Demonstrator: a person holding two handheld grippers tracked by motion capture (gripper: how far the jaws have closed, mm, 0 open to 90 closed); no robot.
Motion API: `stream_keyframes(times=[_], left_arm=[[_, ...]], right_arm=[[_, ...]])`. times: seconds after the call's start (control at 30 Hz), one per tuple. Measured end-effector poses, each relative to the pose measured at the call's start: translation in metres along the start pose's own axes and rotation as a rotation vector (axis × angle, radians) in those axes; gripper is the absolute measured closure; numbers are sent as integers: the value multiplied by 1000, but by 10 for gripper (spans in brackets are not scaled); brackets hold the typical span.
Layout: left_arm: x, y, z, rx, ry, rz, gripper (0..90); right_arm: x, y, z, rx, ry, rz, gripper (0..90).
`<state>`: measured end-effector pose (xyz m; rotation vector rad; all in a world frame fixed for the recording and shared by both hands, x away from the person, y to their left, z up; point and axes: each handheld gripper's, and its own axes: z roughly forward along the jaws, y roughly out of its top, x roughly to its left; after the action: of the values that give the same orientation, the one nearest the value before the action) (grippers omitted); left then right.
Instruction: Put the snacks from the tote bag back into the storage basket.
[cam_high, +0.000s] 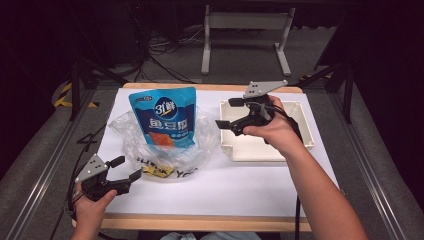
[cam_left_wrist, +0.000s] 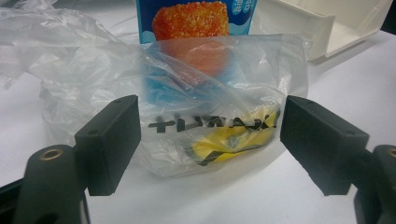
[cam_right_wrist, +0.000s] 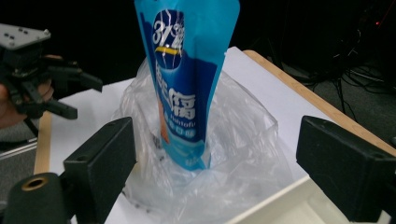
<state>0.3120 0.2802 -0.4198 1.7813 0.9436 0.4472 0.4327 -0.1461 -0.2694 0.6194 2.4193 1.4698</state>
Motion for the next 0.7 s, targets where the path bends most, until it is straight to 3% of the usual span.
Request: stream_keyframes(times=[0.23, 0.37, 0.53, 0.7], left_arm=[[1, 0, -1, -4, 2, 1, 213], [1, 0, -1, -7, 1, 0, 214], [1, 0, -1, -11, 1, 3, 220], [1, 0, -1, -12, 1, 5, 223]], right_arm=[[-2, 11, 25, 22, 1, -40, 130], [-7, 16, 38, -5, 23, -52, 130], [-14, 16, 51, -36, 18, -60, 160], [-19, 12, 73, -42, 70, -81, 201]])
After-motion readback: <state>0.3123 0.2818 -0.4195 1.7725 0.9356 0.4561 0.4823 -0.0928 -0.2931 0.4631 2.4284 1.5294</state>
